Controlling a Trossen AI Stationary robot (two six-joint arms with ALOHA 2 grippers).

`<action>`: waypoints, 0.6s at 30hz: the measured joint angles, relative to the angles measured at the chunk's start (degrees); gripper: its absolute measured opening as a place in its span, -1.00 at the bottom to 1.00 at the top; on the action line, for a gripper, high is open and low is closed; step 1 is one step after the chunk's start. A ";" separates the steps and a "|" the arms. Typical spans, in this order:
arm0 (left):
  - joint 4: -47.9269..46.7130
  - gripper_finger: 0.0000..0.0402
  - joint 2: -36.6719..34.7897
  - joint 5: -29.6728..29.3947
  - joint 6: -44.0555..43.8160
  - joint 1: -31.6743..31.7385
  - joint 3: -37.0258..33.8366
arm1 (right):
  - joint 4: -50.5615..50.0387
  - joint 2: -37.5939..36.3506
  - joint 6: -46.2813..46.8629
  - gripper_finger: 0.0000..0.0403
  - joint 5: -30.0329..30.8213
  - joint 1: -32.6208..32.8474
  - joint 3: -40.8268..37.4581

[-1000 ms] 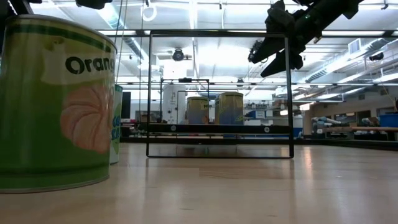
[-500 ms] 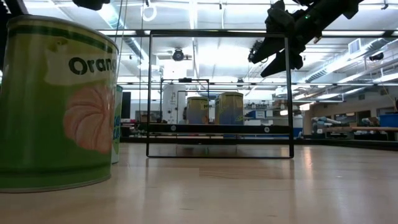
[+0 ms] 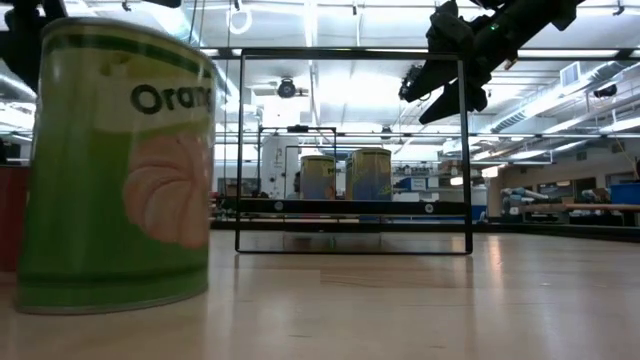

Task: Pick and place cans onto a shelf
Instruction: Put the canned oranges on the shelf

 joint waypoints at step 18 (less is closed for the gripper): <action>10.83 0.56 0.00 3.10 -4.90 1.45 0.00 | 0.38 0.00 0.00 0.74 -0.02 0.00 0.00</action>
